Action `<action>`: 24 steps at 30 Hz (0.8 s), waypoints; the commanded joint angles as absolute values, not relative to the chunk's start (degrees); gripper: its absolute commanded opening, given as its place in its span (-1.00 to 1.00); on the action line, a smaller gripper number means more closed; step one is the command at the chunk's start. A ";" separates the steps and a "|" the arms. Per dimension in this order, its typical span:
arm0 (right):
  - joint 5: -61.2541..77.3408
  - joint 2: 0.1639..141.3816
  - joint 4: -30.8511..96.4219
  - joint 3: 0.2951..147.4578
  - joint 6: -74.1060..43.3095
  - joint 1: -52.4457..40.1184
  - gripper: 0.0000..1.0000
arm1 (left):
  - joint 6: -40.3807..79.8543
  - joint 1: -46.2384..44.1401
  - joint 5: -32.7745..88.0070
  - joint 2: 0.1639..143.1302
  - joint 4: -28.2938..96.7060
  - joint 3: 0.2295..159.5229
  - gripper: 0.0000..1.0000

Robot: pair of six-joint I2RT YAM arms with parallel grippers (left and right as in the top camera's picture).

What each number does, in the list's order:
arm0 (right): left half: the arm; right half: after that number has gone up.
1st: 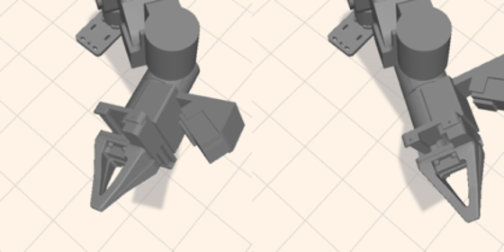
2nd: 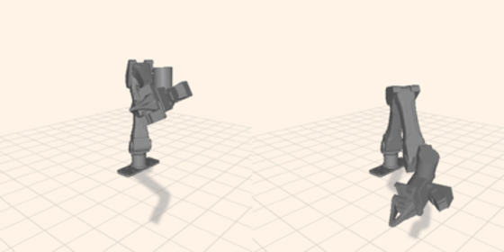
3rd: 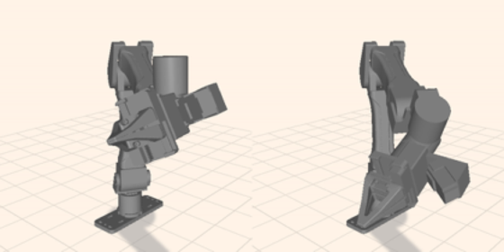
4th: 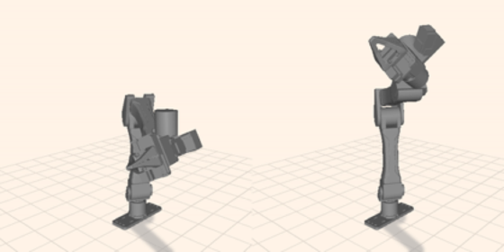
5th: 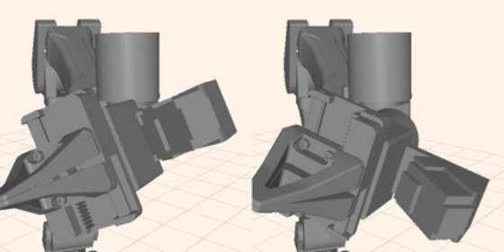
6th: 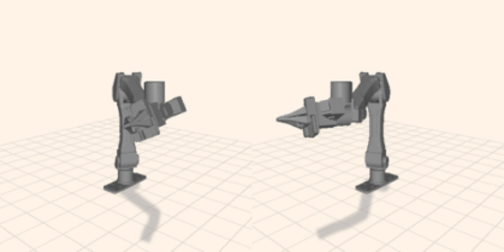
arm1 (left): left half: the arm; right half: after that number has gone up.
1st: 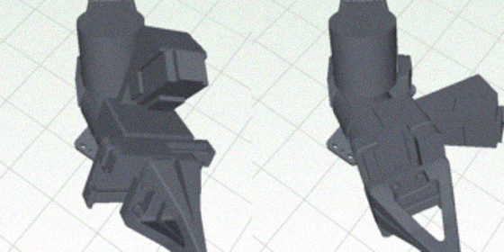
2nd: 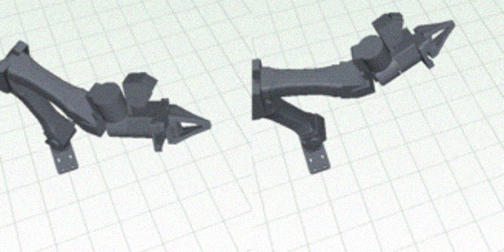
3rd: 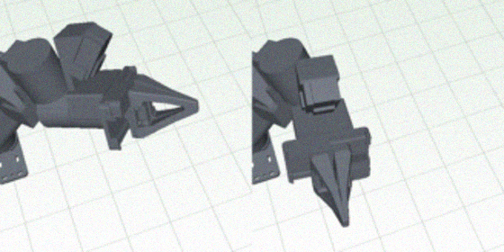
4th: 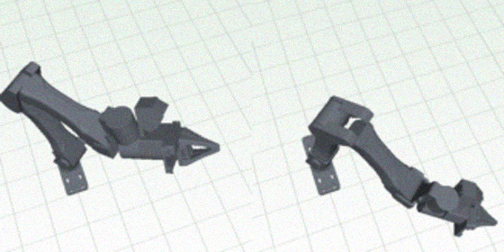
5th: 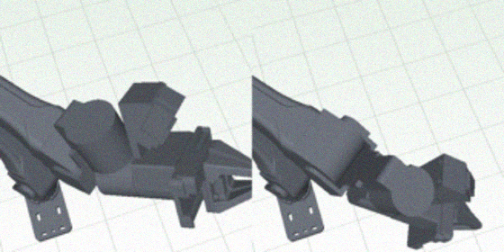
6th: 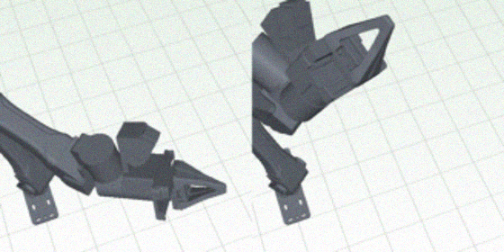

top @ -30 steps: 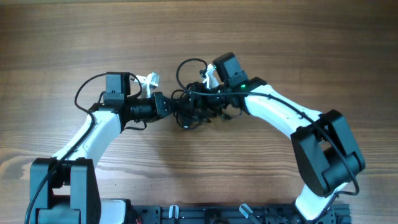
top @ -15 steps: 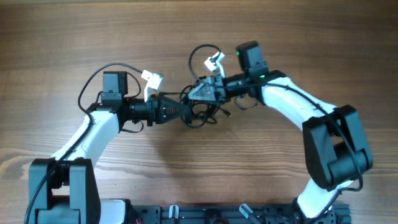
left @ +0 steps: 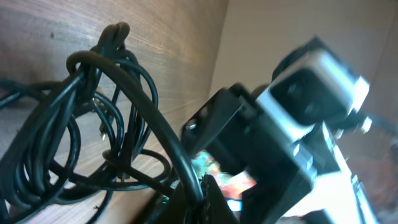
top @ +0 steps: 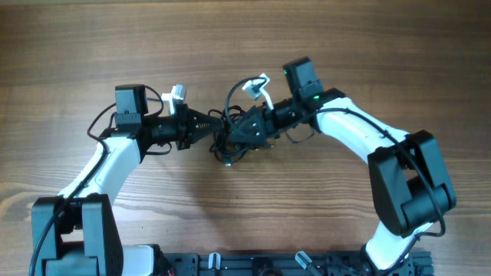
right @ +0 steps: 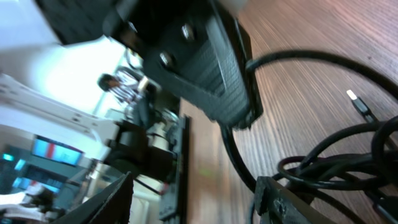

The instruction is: Untangle cables

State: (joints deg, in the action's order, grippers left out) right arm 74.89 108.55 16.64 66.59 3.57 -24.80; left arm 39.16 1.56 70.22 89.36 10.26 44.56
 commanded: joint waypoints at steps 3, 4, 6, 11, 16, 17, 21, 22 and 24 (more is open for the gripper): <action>62.26 108.53 16.56 66.63 7.57 -27.99 0.32 | 53.43 1.78 76.79 88.62 7.66 45.01 -0.92; 59.66 108.53 15.55 66.63 7.60 -28.73 0.32 | 53.43 1.78 78.78 88.62 7.66 45.01 -0.92; 59.64 108.53 12.05 66.63 6.72 -29.04 0.32 | 53.41 1.72 79.26 88.62 7.68 45.01 -0.92; 59.61 108.53 10.39 66.63 -5.13 -28.97 -0.61 | 53.17 1.74 75.24 88.62 7.66 45.01 -0.92; 60.05 108.53 9.45 66.63 -5.15 -28.91 -0.67 | 52.23 1.72 74.19 88.62 7.64 45.01 -0.92; 60.03 108.53 8.67 66.63 -5.13 -28.93 -0.66 | 51.16 1.72 73.93 88.62 7.64 45.01 -0.92; 59.99 108.53 8.58 66.63 -7.01 -28.84 -0.91 | 49.69 1.72 73.38 88.62 7.62 45.01 -0.92; 60.01 108.53 6.79 66.63 -10.33 -28.42 -0.91 | 48.51 1.72 73.38 88.62 7.64 45.01 -0.92; 61.32 108.51 4.05 66.63 -13.04 -27.46 -0.91 | 46.28 1.72 73.41 88.62 7.64 45.01 -0.92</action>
State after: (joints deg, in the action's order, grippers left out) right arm 62.57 108.53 6.74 66.46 -7.35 -29.69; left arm 50.83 1.76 69.71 89.36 7.29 44.62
